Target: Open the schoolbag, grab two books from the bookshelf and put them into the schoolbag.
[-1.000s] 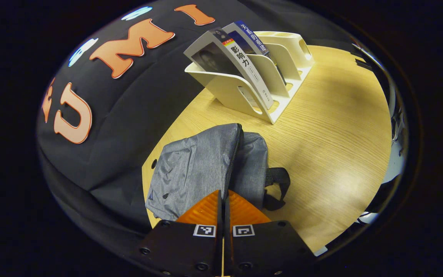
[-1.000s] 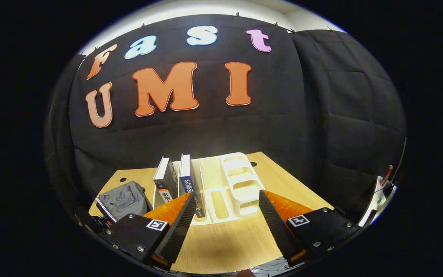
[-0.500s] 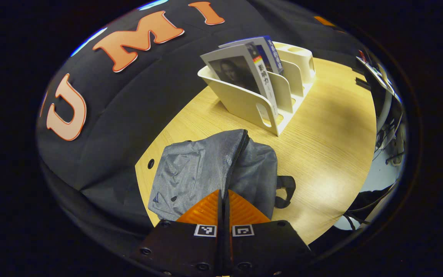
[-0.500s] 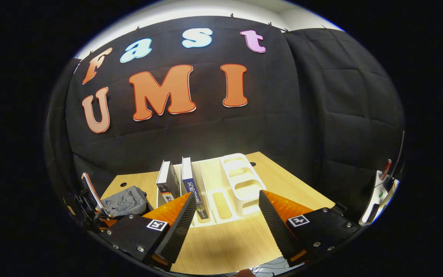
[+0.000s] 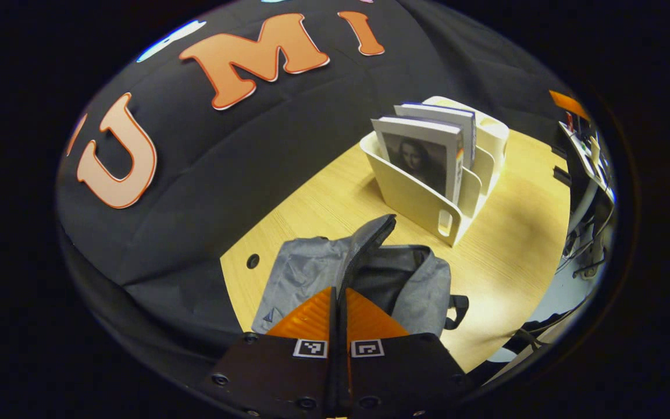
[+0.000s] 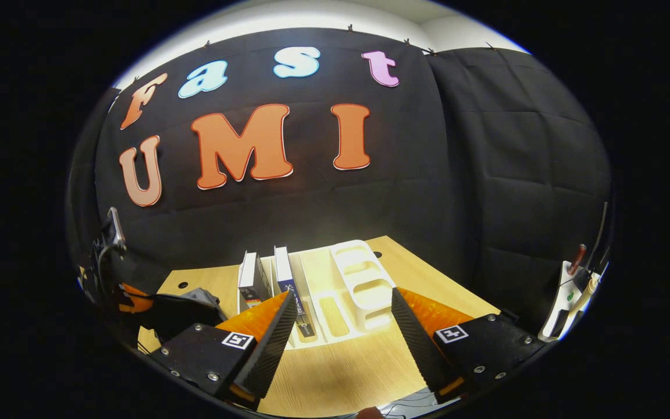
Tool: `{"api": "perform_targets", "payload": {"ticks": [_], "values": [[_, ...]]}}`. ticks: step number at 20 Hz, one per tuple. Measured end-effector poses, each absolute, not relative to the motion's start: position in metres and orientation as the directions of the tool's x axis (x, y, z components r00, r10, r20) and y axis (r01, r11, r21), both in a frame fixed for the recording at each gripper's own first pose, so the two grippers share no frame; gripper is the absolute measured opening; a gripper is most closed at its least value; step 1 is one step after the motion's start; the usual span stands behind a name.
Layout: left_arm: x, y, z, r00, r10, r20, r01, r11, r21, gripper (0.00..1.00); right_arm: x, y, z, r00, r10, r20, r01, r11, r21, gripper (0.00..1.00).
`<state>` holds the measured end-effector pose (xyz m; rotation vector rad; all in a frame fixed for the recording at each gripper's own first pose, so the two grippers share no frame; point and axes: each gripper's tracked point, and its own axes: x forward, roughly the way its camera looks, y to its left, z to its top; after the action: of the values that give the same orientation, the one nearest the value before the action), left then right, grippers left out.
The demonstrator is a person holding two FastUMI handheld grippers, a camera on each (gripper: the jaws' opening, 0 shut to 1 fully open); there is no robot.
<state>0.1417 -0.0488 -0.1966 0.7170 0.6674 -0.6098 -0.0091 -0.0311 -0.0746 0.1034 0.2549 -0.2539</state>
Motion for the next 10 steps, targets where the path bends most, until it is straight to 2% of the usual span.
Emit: {"api": "perform_targets", "payload": {"ticks": [1,10], "values": [[0.15,-0.044,-0.189,0.641,-0.269,-0.719,0.693,0.605,0.392,0.01,-0.008,-0.028,-0.074,0.937,-0.229,-0.264,0.258,0.963,0.081,0.97],[0.205,-0.041,-0.155,0.638,-0.287,-0.714,0.702,0.599,0.386,0.01,-0.001,-0.01,-0.067,0.933,-0.214,-0.29,0.249,0.964,0.09,0.98]]}}
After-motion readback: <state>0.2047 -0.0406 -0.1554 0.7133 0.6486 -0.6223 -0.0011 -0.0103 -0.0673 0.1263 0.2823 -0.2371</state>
